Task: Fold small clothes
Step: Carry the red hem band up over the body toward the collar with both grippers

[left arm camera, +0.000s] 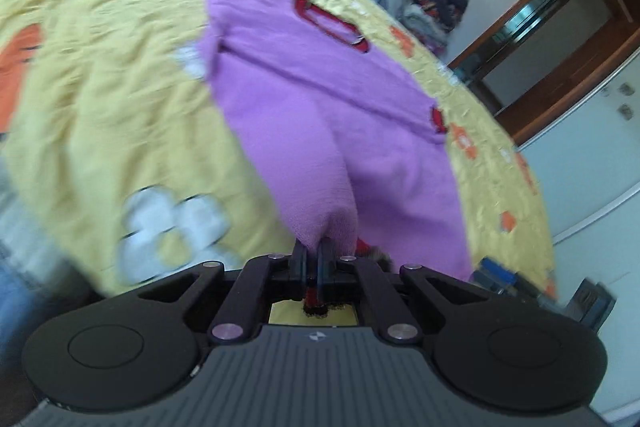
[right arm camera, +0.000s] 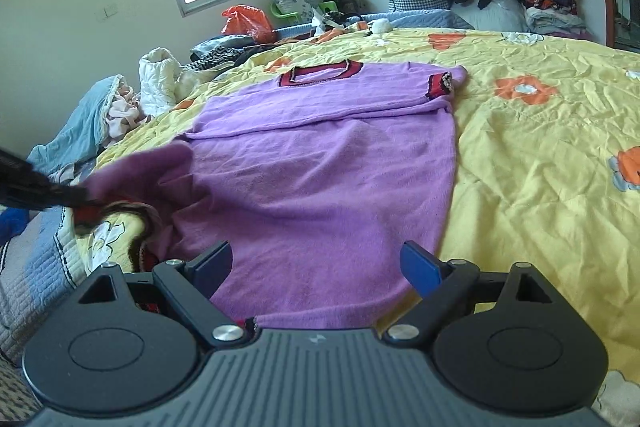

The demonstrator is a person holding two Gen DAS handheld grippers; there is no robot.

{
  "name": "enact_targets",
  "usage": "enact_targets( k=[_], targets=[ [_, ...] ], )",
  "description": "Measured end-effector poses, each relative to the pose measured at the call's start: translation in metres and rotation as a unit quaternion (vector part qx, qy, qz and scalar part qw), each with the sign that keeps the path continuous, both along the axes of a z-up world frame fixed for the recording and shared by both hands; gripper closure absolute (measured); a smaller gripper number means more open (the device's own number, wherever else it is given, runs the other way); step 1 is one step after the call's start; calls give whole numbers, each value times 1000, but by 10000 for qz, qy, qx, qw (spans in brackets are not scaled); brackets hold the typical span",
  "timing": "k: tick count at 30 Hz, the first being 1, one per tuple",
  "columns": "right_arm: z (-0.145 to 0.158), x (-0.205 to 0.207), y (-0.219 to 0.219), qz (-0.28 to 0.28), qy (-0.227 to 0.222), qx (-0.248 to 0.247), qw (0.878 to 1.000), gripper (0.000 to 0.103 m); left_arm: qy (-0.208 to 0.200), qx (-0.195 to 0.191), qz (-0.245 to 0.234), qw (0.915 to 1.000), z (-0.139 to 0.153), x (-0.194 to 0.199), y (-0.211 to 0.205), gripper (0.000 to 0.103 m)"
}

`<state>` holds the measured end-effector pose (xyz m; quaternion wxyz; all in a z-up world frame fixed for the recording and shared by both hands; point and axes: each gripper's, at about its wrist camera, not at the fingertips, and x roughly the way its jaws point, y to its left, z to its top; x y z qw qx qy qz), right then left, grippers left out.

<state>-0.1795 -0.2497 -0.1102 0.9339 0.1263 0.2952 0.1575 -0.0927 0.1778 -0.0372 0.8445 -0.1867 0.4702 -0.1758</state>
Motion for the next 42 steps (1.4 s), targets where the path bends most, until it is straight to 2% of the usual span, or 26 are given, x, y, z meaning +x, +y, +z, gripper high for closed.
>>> enact_targets(
  k=[3, 7, 10, 13, 16, 17, 18, 19, 20, 23, 27, 30, 35, 37, 39, 42],
  targets=[
    [3, -7, 3, 65, -5, 117, 9999, 12, 273, 135, 31, 9995, -10, -14, 21, 99],
    [11, -22, 23, 209, -23, -345, 9992, 12, 899, 95, 150, 9958, -47, -29, 49, 101],
    [14, -37, 46, 301, -122, -796, 9963, 12, 908, 191, 220, 9954, -69, -30, 62, 101],
    [10, -46, 67, 369, -100, -1055, 9937, 12, 905, -147, 360, 9951, -80, -26, 78, 101],
    [1, -48, 80, 323, -148, -1163, 9926, 13, 699, -175, 188, 9972, -82, -28, 77, 101],
    [-4, -44, 84, 268, -54, -1317, 9909, 24, 660, -234, 137, 9975, -83, -29, 76, 101],
    [-8, -42, 89, 224, -3, -1466, 9889, 61, 623, -299, 73, 9976, -84, -31, 75, 101],
    [-13, -38, 91, 202, 84, -1550, 9877, 77, 591, -342, 5, 9977, -85, -31, 74, 101],
    [-18, -37, 92, 193, 138, -1567, 9874, 85, 560, -362, -22, 9978, -85, -33, 73, 101],
    [-10, -41, 86, -99, 48, -1501, 9886, 98, 490, -628, -72, 9968, -80, -37, 74, 101],
    [19, -64, 66, -437, -309, -1406, 9886, 99, 502, -1093, -54, 9927, -67, -39, 82, 101],
    [41, -85, 46, -723, -509, -1253, 9882, 99, 487, -1209, -115, 9914, -57, -44, 83, 101],
    [50, -117, 15, -1217, -492, -1115, 9851, 100, 499, -821, -277, 9950, -63, -56, 84, 100],
    [37, -123, 7, -1324, -180, -1094, 9850, 101, 579, -603, -372, 9958, -74, -59, 82, 100],
    [18, -130, 1, -1358, 127, -1046, 9851, 103, 752, -574, -486, 9943, -89, -59, 82, 103],
    [-5, -131, -10, -1438, 421, -1010, 9835, 103, 939, -130, -722, 9929, -108, -59, 74, 103]
  ],
)
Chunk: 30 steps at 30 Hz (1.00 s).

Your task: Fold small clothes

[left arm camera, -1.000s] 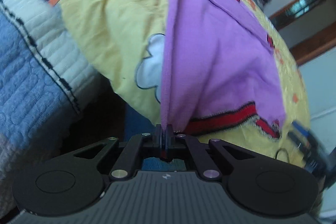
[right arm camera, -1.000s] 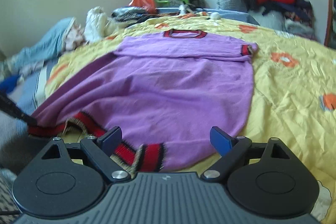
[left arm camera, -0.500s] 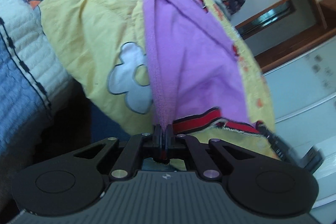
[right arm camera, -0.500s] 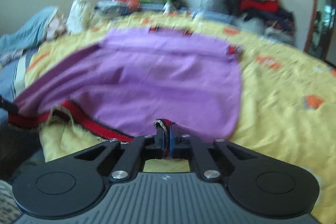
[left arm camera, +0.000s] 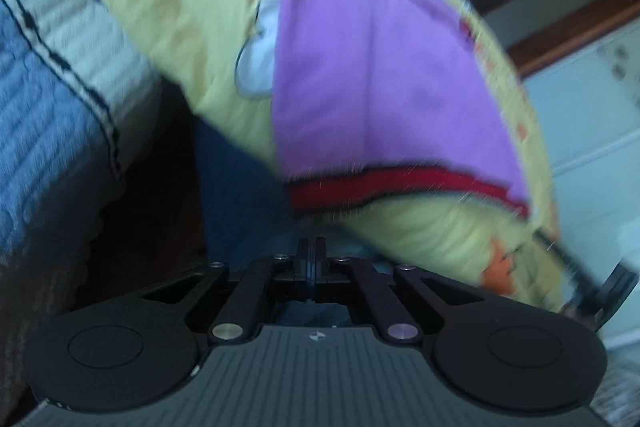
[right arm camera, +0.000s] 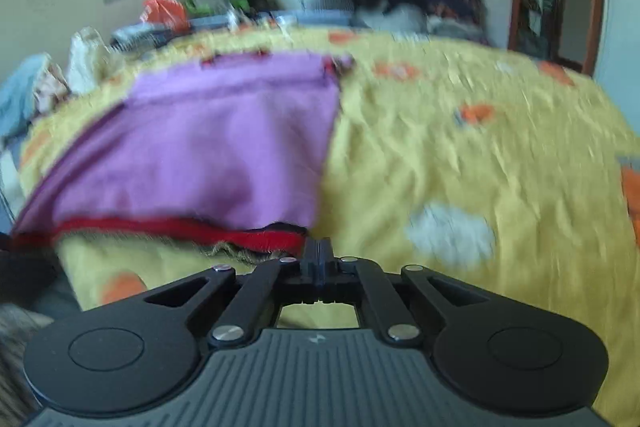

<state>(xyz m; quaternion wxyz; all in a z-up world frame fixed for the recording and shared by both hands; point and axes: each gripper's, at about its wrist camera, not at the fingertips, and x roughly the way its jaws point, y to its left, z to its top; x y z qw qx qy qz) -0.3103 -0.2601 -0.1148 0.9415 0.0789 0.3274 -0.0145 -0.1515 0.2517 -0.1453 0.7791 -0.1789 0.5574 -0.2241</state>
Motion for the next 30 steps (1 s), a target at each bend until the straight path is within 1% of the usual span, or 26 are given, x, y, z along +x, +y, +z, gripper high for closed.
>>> enact_targets(
  k=[1, 2, 4, 5, 6, 7, 8, 10, 11, 12, 13, 14, 15, 16, 17, 18, 20, 21, 22, 23, 24, 25, 26, 27, 30],
  targets=[
    [-2, 1, -5, 29, 19, 182, 9998, 103, -43, 282, 21, 9996, -2, 0, 0, 103],
    [-2, 1, -11, -87, -103, 394, 9991, 102, -151, 482, 63, 9987, 1, 1, 1, 103],
    [2, 7, -26, -319, -346, 899, 9948, 88, -466, 418, 74, 9980, 17, 5, 7, 103],
    [3, 16, -33, -248, -438, 1167, 9919, 58, -610, 426, 158, 9971, 27, 11, 10, 102],
    [3, 25, -40, -150, -612, 1340, 9890, 24, -745, 450, 193, 9960, 35, 18, 10, 101],
    [3, 38, -46, -74, -754, 1433, 9868, 15, -872, 379, 133, 9954, 42, 29, 10, 97],
    [1, 56, -52, 20, -746, 1552, 9851, 14, -1032, 307, 150, 9941, 47, 40, 10, 90],
    [-3, 96, -62, 301, -646, 1769, 9816, 15, -1248, 396, 217, 9912, 49, 67, 7, 88],
    [-5, 120, -65, 537, -608, 1897, 9785, 17, -1342, 392, 284, 9898, 49, 79, 4, 88],
    [-8, 138, -67, 663, -617, 1975, 9761, 27, -1433, 288, 322, 9887, 48, 91, 3, 88],
    [-11, 155, -68, 706, -560, 2004, 9756, 34, -1492, 205, 297, 9881, 45, 104, 3, 88],
    [-15, 173, -69, 814, -437, 2056, 9743, 41, -1499, 269, 329, 9878, 42, 115, 2, 84],
    [-19, 187, -70, 852, -362, 2068, 9740, 41, -1441, 339, 404, 9882, 38, 126, 2, 82],
    [-23, 198, -70, 770, -312, 1960, 9771, 41, -1341, 275, 432, 9896, 32, 136, 2, 79],
    [-25, 205, -69, 690, -200, 1834, 9804, 41, -1216, 186, 497, 9912, 26, 143, 5, 79],
    [-28, 209, -71, 692, -215, 1882, 9794, 43, -1186, 64, 618, 9910, 22, 146, 7, 78],
    [-30, 208, -78, 613, -147, 2192, 9737, 43, -1153, -173, 622, 9912, 21, 150, 10, 63],
    [-30, 208, -78, 677, -104, 2302, 9707, 41, -1133, -303, 652, 9910, 21, 151, 13, 59],
    [-31, 208, -76, 853, -63, 2427, 9663, 42, -1102, -499, 721, 9900, 19, 150, 14, 55],
    [-33, 209, -72, 1037, -19, 2525, 9620, 43, -1058, -738, 737, 9889, 16, 151, 14, 55],
    [-33, 208, -67, 1132, -18, 2493, 9618, 50, -984, -894, 713, 9886, 14, 152, 12, 57],
    [-34, 207, -62, 1151, 11, 2415, 9635, 61, -904, -924, 739, 9889, 12, 152, 9, 79],
    [-35, 209, -59, 1091, 64, 2371, 9653, 97, -749, -953, 717, 9900, 9, 154, 7, 101],
    [-37, 209, -59, 1014, 30, 2383, 9659, 100, -647, -964, 729, 9906, 7, 153, 5, 100],
    [-33, 206, -63, 938, -222, 2496, 9635, 100, -646, -1020, 675, 9904, 6, 156, 5, 101]
  ],
)
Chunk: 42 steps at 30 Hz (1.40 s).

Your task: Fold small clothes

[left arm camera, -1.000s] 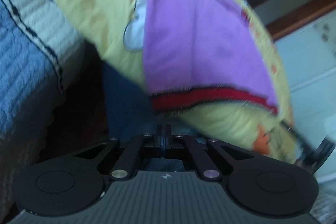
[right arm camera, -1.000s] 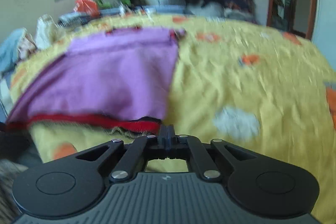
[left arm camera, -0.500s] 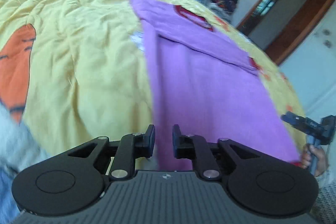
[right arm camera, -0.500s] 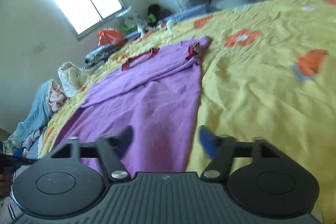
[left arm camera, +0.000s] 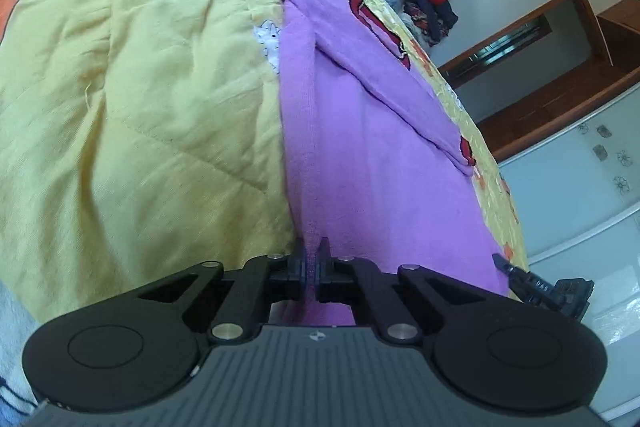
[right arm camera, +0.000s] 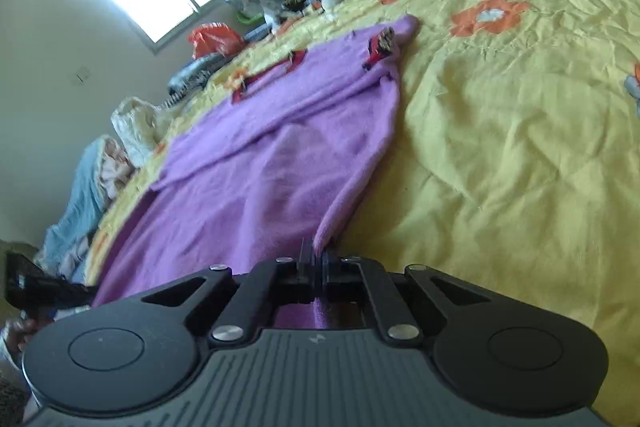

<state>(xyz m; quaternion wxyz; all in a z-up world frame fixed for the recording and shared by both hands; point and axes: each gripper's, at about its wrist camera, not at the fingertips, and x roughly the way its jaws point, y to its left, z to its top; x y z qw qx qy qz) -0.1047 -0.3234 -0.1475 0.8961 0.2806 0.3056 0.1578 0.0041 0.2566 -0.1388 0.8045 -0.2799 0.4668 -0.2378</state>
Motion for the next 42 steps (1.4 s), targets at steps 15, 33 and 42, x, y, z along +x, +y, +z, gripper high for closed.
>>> enact_targets(
  k=[15, 33, 42],
  targets=[
    [21, 27, -35, -679, -472, -163, 9964, 100, -314, 274, 317, 9986, 6, 49, 17, 100],
    [-1, -35, -19, -234, 248, 170, 9993, 84, -9, -445, -214, 9988, -7, -61, 25, 48],
    [-9, -85, -10, -111, 316, 395, 9987, 81, 302, -1158, -169, 9927, -50, -81, 30, 45]
  ],
)
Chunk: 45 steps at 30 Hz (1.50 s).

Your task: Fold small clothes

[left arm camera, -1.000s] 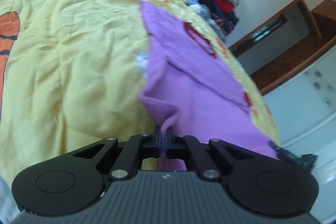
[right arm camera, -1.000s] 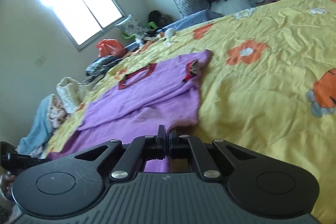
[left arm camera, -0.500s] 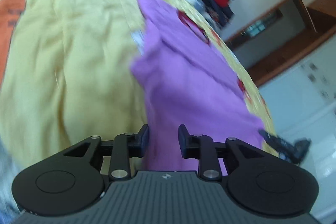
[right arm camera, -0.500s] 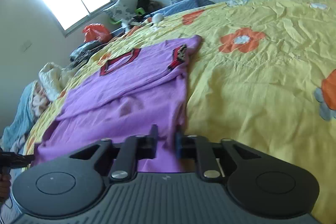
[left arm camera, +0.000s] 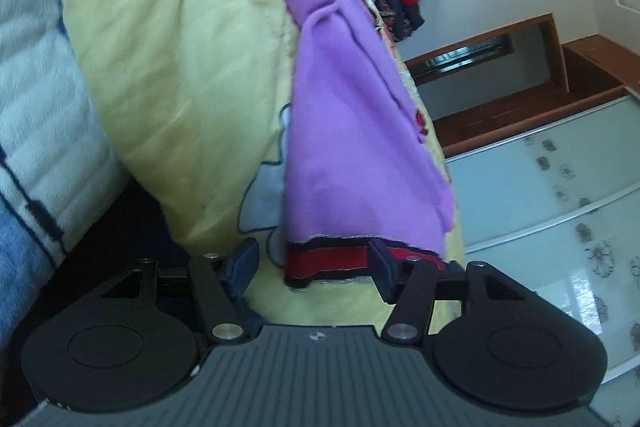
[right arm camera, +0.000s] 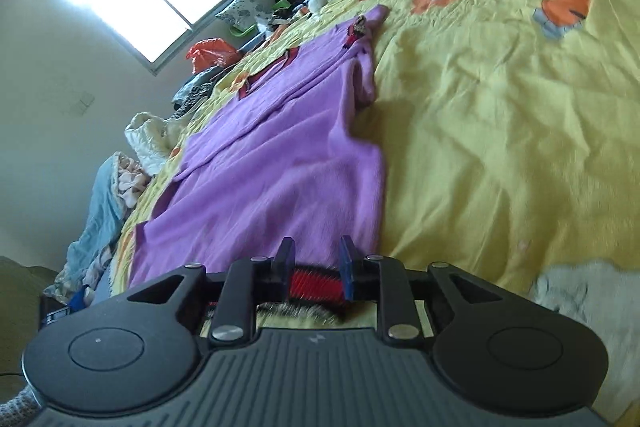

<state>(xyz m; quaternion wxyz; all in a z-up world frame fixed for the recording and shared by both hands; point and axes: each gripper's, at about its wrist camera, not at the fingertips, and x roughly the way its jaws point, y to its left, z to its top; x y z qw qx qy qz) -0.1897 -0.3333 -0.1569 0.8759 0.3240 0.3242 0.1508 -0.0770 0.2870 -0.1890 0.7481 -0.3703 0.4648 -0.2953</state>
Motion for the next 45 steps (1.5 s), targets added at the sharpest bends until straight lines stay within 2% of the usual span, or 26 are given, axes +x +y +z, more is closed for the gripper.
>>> enact_targets(
  k=[4, 6, 8, 11, 14, 16, 19, 20, 21, 23, 26, 28, 30, 31, 36, 45],
  targets=[
    [1, -3, -2, -89, -4, 31, 10000, 81, -29, -57, 83, 9999, -6, 3, -5, 45],
    [0, -5, -6, -169, -10, 72, 9998, 80, 17, -169, 93, 9998, -10, 4, -8, 56],
    [-1, -6, -8, -180, -16, 124, 9998, 80, 33, -215, 8, 9998, -10, 4, -15, 87],
    [0, -7, -6, -152, -51, 83, 9998, 80, -56, -89, -71, 9999, -4, 3, -22, 99],
    [-2, -8, -11, -289, -27, 244, 9993, 80, -149, 28, -86, 9998, 5, 1, -28, 100],
    [-2, -10, -15, -392, -13, 368, 9986, 73, -169, 42, -87, 9998, 9, 2, -29, 100],
    [3, -12, -17, -546, -31, 158, 9984, 45, -202, 93, -103, 9997, 15, 3, -28, 100],
    [2, -12, -18, -483, -61, 230, 9985, 41, -195, 91, -102, 9997, 15, 3, -27, 100],
    [-1, -10, -20, -388, -40, 423, 9983, 41, -188, 102, -97, 9997, 15, 3, -27, 100],
    [-6, -7, -20, -328, 4, 642, 9974, 43, -175, 128, -82, 9997, 15, 4, -27, 100],
    [-5, -3, -14, -215, 19, 573, 9981, 45, -146, 170, -104, 9997, 14, 5, -29, 100],
    [-7, 0, -10, -128, 122, 526, 9985, 58, -142, 179, -93, 9997, 12, 4, -28, 100],
    [-9, 2, -6, -102, 260, 417, 9987, 93, -109, 163, -82, 9998, 11, 3, -28, 100],
    [-9, 2, -4, -88, 242, 349, 9991, 98, -105, 153, -80, 9998, 11, 3, -26, 100],
    [7, -11, 1, -256, -107, -26, 9996, 99, -146, 96, -80, 9998, 17, 2, -20, 100],
    [46, -48, 1, -444, -885, -4, 9951, 99, -423, 159, -3, 9990, 52, -15, -8, 101]
  ],
)
